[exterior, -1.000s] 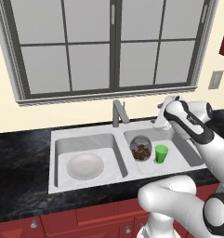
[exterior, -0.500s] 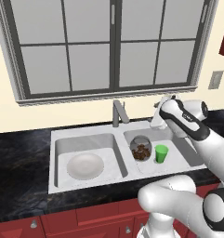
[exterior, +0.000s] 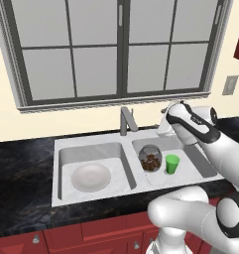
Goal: Pick the cup and jar and place them in the sink. Then turn on the water.
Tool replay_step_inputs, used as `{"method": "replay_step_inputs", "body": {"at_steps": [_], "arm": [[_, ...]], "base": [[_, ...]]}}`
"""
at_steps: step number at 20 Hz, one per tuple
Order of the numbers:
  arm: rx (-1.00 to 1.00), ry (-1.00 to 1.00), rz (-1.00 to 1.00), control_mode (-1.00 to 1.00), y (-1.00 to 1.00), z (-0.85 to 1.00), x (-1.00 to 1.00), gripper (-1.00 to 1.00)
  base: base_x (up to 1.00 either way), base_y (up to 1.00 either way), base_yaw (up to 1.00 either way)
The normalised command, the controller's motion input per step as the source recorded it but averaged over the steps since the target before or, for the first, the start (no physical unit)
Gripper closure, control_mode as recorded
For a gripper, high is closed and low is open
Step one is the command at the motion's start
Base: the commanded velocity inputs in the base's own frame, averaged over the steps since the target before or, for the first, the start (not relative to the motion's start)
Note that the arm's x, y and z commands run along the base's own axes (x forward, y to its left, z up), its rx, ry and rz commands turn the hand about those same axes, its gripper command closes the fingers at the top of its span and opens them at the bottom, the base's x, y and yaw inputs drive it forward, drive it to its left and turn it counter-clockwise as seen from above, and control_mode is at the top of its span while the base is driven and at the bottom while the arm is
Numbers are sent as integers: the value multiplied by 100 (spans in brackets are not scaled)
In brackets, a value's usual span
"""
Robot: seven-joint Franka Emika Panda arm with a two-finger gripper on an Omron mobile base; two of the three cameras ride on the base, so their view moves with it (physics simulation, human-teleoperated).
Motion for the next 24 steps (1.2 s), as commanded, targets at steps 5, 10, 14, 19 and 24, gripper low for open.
{"method": "replay_step_inputs", "body": {"at_steps": [5, 10, 14, 19, 24], "arm": [[0, -4, 0, -100, 6, -10, 7, -100], [0, 0, 0, -100, 2, -3, 11, -100], [0, 0, 0, -100, 0, 0, 15, -100], [1, 0, 0, -100, 0, 0, 15, -100], [2, 0, 0, -100, 2, 0, 7, -100]], "base": [[0, 0, 0], [0, 0, 0], [0, 0, 0], [0, 0, 0], [0, 0, 0]]}}
